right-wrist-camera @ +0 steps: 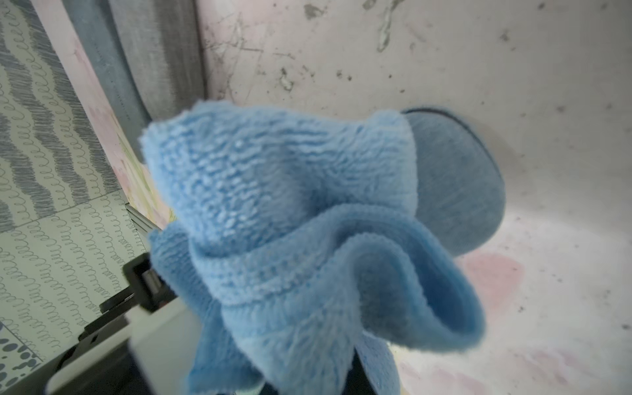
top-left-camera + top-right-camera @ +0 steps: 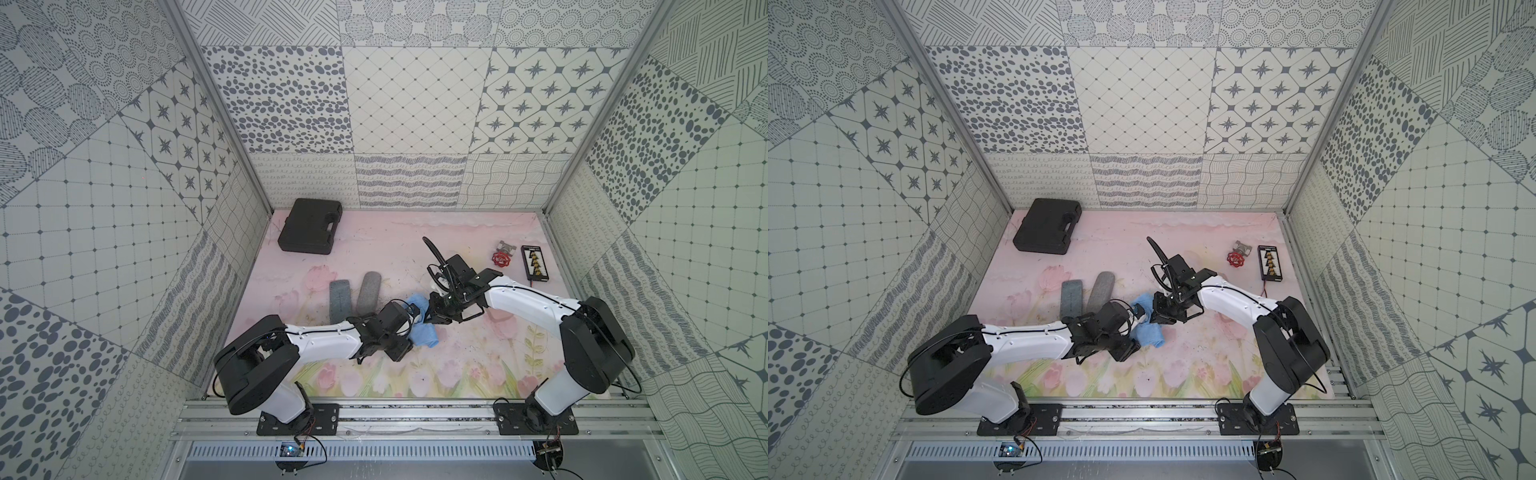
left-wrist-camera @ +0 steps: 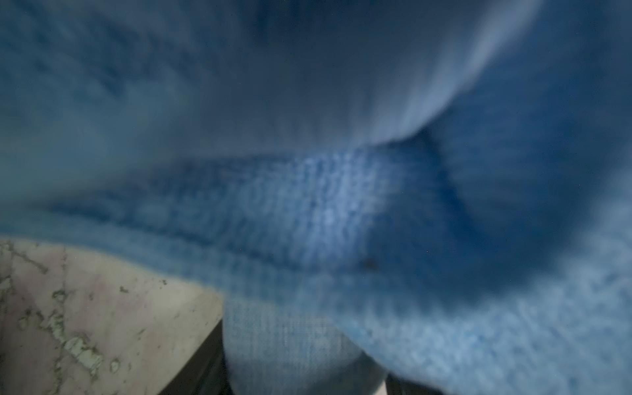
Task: Wipe the eyeglass case
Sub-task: Wipe the dirt from the eyeglass case.
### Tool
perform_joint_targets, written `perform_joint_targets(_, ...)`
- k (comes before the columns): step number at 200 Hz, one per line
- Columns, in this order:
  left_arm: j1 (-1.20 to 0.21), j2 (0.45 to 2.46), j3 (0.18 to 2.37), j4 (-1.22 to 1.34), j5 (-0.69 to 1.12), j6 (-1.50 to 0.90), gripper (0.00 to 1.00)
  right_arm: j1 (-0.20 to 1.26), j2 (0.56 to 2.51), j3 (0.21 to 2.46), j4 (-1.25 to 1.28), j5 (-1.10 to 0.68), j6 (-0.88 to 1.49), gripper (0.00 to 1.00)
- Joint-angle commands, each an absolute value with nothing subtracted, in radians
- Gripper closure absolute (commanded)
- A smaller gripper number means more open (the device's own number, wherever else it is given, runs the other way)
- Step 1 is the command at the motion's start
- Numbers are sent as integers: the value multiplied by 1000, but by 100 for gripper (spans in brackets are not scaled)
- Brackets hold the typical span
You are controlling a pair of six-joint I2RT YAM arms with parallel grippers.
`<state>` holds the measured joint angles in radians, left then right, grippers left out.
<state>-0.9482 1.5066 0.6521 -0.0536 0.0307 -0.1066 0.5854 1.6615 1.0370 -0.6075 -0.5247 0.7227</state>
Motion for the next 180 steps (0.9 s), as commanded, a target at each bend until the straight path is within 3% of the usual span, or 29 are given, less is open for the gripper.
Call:
perform_joint_targets(1, -952, 1502, 661, -47, 39, -123, 76, 479, 1709, 1016, -537, -537, 736, 100)
perform_joint_targets(12, -952, 1501, 664, -53, 37, -126, 76, 441, 1705, 1038, -604, -459, 685, 100)
perform_joint_targets(34, -952, 1494, 658, -49, 32, -125, 77, 446, 1688, 1175, -846, -130, 514, 100)
perform_joint_targets(47, -951, 1499, 658, -45, 31, -120, 77, 459, 1658, 1216, -909, -63, 461, 100)
perform_joint_targets(98, -951, 1521, 690, -70, 30, -98, 78, 607, 1617, 1232, -909, -217, 541, 100)
perform_joint_targets(138, -952, 1518, 698, -85, 31, -101, 78, 614, 1645, 1111, -647, -479, 708, 100)
perform_joint_targets(167, -951, 1515, 699, -89, 19, -97, 78, 525, 1694, 1105, -690, -411, 633, 100)
perform_joint_targets(180, -951, 1515, 703, -97, 11, -95, 78, 489, 1701, 1144, -773, -279, 570, 100)
